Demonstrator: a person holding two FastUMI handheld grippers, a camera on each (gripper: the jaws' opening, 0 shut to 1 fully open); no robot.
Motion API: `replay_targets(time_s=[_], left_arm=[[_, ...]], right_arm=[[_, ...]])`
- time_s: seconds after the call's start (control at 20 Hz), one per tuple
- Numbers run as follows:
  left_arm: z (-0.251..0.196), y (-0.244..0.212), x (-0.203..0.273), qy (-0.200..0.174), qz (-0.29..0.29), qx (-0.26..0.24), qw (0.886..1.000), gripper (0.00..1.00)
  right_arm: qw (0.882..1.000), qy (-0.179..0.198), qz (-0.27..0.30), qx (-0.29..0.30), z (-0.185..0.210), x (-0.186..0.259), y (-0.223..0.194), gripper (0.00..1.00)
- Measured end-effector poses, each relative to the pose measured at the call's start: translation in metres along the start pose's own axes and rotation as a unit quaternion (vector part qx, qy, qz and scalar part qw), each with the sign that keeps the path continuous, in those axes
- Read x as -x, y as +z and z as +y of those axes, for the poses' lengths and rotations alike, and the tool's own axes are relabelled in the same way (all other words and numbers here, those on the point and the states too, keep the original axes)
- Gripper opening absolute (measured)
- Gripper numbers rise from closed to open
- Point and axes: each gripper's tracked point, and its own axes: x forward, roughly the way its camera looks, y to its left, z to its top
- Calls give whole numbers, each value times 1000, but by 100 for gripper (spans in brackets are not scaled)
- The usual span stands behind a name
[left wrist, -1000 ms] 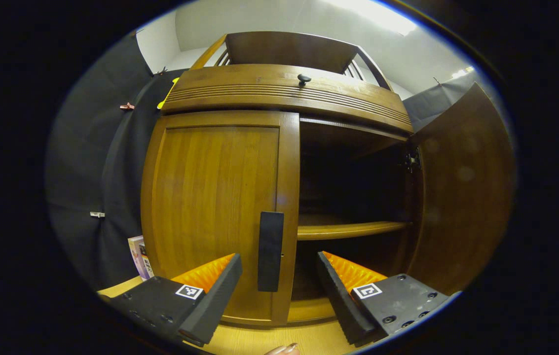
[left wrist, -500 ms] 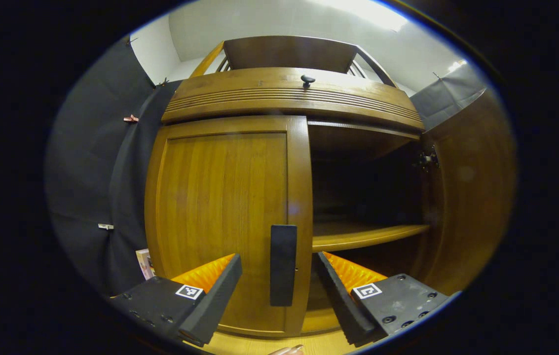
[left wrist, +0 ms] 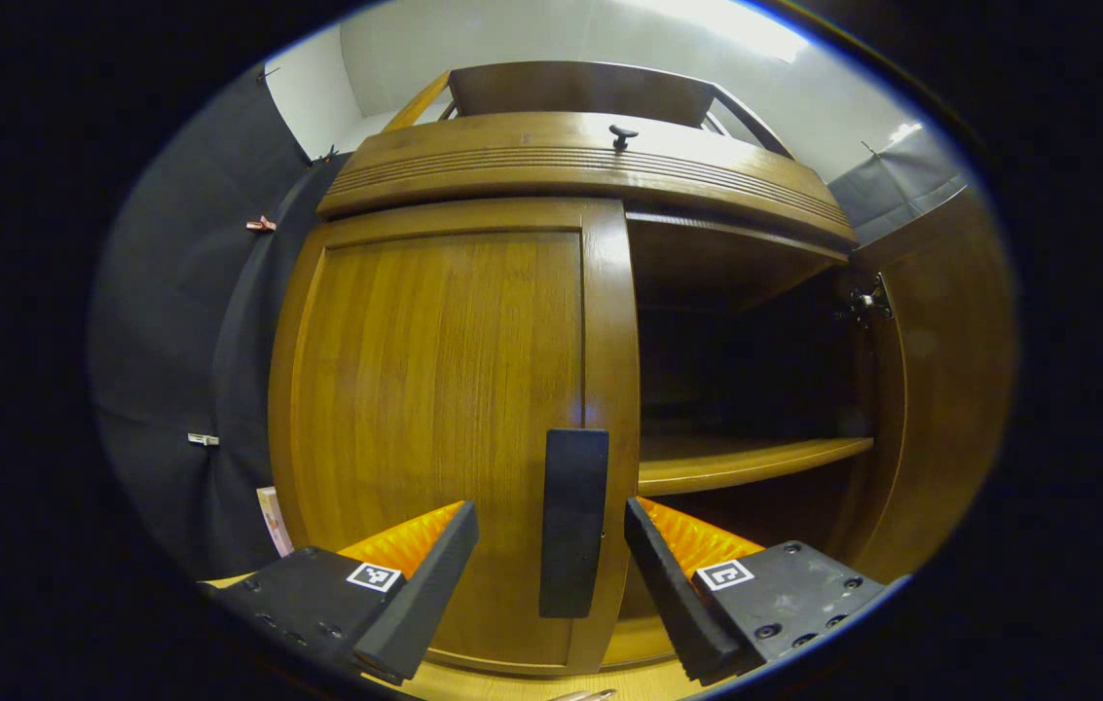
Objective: Open the right door of the double-door shoe cabinet with the right hand, and open the left door with the left hand.
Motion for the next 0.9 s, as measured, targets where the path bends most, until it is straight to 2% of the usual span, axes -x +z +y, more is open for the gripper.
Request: replay_targets(time_s=[0.2,0.35,0.5,0.55,0.7,0.9], left_arm=[[4,-8,-8,11,2,-5,1000,91],[6,-11,-11,16,0,-6,1000,85],[-2,-10,-14,4,0,1,1000,72],[-7,-12,-15,-4,5,1,1000,63],[-8,-13,-13,3,13,-18,1000,36],[-7,-12,-8,-16,14,6,1000,32]], right_arm=[[999,-39,-24,23,-22,3,10,93],[998,-49,-37,21,-27,4,17,95],[998,-45,-33,8,-25,2,13,95],[998,-45,-30,7,-25,2,11,95],[999,-46,-24,13,-22,4,9,94],[998,-47,-29,10,-16,11,16,95]])
